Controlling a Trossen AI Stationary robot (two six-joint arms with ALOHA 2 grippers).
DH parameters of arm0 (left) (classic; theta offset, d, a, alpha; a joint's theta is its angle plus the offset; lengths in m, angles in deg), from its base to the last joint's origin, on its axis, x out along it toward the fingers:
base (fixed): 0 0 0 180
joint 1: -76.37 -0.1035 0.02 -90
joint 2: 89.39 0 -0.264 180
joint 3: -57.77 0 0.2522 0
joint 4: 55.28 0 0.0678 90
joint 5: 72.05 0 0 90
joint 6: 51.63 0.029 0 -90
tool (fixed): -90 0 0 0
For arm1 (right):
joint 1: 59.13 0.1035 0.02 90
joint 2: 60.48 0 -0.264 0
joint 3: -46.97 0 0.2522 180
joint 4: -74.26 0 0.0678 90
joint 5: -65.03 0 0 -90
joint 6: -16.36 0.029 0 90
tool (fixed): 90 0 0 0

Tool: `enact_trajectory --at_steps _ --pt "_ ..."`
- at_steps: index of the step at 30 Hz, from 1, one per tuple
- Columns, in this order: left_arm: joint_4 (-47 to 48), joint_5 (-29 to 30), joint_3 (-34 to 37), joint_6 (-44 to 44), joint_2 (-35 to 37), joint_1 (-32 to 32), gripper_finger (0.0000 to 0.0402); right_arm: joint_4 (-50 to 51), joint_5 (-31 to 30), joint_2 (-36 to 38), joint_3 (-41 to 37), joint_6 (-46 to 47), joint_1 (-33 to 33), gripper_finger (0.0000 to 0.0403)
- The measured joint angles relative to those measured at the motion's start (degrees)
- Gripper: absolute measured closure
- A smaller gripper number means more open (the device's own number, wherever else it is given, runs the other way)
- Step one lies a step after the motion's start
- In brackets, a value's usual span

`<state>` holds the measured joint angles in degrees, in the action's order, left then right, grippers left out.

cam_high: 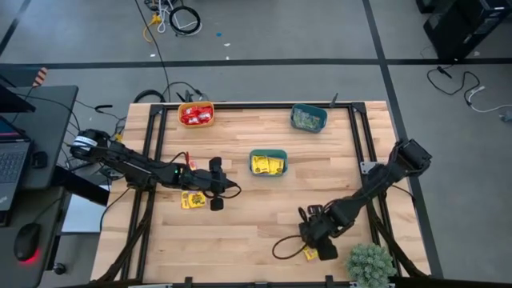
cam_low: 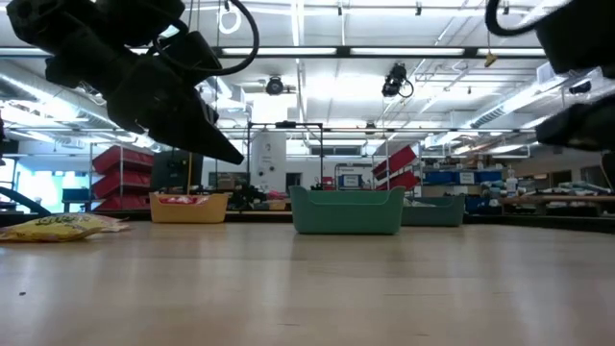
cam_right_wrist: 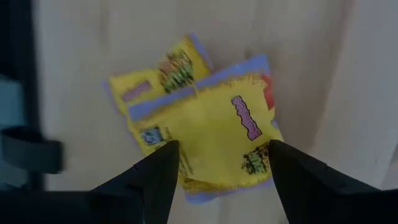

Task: Sort candy
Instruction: Put the yellow candy into the green bin

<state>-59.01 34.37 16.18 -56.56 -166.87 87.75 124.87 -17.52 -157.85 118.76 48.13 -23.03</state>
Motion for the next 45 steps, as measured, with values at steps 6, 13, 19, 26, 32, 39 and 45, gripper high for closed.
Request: enact_trajectory --at_steps 6,13,19,26,32,39,45 --pt "0.4 0.0 0.0 -0.1 0.0 0.0 0.0396 0.5 -9.7 -0.9 -1.9 1.7 -2.4 0.0175" --pt "0.8 0.5 0.0 -0.1 0.0 0.0 0.0396 0.5 -15.5 -0.4 -1.9 4.0 -9.5 0.0192" --pt "1.2 0.6 0.0 -0.2 0.0 0.0 0.0396 3.4 -16.0 -0.1 -0.7 0.2 -10.9 0.0178" --pt "1.4 0.7 0.0 -0.6 0.0 0.0 0.0396 1.1 -18.8 0.0 1.7 -3.9 -6.3 0.0159" --pt "2.3 1.0 0.0 -1.3 0.0 0.0 0.0396 -0.8 -21.3 0.0 1.7 -2.4 -3.2 0.0175" --pt "2.7 1.1 0.0 -1.6 0.0 0.0 0.0396 -2.3 -21.5 0.0 0.5 -3.0 -4.2 0.0215" --pt "2.8 1.1 0.0 -1.5 0.0 0.0 0.0396 -4.3 -21.0 0.0 -1.9 -4.6 -4.2 0.0221"
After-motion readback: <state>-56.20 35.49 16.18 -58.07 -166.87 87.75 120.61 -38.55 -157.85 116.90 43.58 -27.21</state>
